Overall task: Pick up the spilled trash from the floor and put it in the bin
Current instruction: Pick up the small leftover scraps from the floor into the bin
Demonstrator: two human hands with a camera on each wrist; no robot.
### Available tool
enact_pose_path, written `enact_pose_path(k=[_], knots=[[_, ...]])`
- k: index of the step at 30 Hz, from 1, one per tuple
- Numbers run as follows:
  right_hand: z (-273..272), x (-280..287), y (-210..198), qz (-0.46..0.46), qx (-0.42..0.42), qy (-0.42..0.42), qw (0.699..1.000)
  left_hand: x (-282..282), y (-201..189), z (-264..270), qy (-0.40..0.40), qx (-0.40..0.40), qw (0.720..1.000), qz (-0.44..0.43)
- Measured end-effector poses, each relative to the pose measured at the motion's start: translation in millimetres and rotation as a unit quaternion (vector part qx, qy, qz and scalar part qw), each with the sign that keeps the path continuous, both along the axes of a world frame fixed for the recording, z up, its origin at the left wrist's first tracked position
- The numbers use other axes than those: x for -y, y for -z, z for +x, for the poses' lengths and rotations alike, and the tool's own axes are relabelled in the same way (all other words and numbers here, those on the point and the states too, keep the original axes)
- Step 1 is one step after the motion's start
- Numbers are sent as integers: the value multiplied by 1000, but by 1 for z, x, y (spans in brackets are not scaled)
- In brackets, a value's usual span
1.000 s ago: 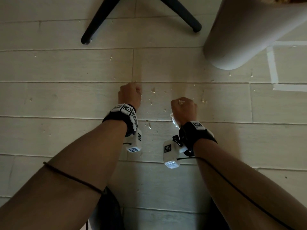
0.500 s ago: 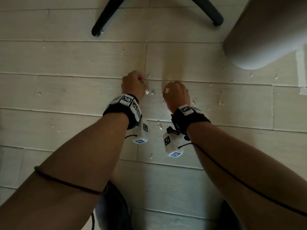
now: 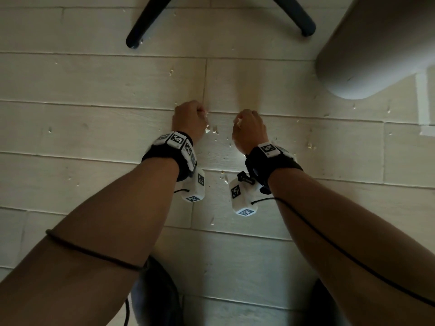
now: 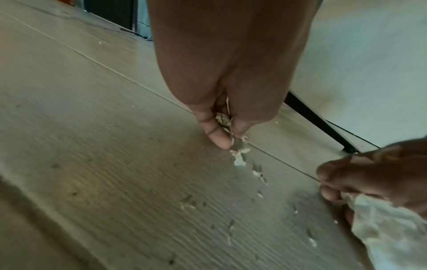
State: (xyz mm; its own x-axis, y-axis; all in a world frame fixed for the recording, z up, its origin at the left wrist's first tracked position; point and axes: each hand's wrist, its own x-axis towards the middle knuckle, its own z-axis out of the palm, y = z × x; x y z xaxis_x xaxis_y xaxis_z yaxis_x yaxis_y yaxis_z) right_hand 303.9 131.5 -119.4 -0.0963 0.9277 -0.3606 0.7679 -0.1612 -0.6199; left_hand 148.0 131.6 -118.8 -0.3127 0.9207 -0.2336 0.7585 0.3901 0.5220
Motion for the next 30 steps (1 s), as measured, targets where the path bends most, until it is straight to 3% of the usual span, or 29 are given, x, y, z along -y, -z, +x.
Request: enact_pose_path(k=[6,15,18,21,24,26,30], knots=[[13,3,0,-13,-69,76,995,24,-1,8,5,11,1000,-6],[39,20,-1,-113,-121,130,978,44,0,42,144,-115,983,-17],[39,22,1,-151,-161,155,963,41,-8,48,132,-83,987,-41],[40,23,-1,-187,-189,171,949,37,-22,57,92,38,993,-64],[45,25,-5,-243,-227,244,911,33,-40,79,120,129,982,-66],[47,23,-5,-265,-304,281,871,32,-51,95,106,164,980,-44],[59,16,-16,-290,-448,291,794,34,-58,120,112,113,987,15]])
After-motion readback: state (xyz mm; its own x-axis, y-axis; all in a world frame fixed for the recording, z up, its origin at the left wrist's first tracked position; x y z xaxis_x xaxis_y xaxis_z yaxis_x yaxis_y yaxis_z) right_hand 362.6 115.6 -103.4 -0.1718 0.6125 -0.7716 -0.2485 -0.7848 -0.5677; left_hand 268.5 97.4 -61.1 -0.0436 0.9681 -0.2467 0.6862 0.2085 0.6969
